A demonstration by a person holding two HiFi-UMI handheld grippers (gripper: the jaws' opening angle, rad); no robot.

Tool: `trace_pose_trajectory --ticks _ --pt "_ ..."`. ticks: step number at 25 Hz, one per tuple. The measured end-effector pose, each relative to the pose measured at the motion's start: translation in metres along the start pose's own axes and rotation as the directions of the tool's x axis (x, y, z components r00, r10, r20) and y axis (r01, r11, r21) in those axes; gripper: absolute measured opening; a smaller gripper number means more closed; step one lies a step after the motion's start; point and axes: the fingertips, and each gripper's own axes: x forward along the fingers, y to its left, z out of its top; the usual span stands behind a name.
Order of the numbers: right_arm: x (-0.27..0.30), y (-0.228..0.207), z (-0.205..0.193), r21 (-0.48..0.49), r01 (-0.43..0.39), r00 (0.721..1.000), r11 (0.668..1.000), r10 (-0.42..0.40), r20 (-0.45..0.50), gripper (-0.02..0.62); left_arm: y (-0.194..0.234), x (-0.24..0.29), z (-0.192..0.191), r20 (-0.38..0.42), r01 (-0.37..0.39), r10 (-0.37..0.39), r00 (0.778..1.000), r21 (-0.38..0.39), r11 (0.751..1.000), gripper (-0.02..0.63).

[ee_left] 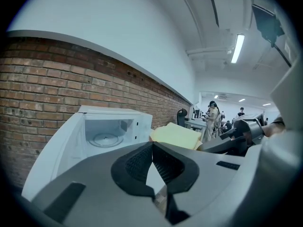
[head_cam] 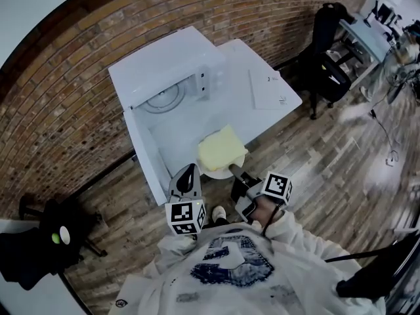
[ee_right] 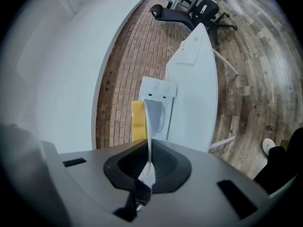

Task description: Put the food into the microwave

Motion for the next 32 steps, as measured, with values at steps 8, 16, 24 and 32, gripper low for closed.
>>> trace_pose_trajectory --ticks 8,16,24,32 --pt "0.029 -0.001 0.007 0.023 0.005 1.0 1.0 -0.004 -0.031 0.021 0.014 0.018 0.004 0.005 -0.031 0.032 0.999 -0.029 0.999 0.011" --pt "0.063 -0.003 0.031 0.016 0.0 0.996 1.0 0.001 -0.092 0.021 0.029 0.048 0.011 0.003 -0.085 0.085 0.996 -0.044 0.995 0.011" --pt "0.122 0.007 0.061 0.015 0.002 0.981 1.0 0.001 -0.192 0.021 0.061 0.094 0.023 -0.017 -0.18 0.179 0.984 -0.073 0.981 0.011" --pt "0.175 0.003 0.088 0.016 0.02 0.954 1.0 -0.014 -0.301 0.021 0.084 0.131 0.026 -0.053 -0.271 0.267 0.962 -0.11 0.956 0.011"
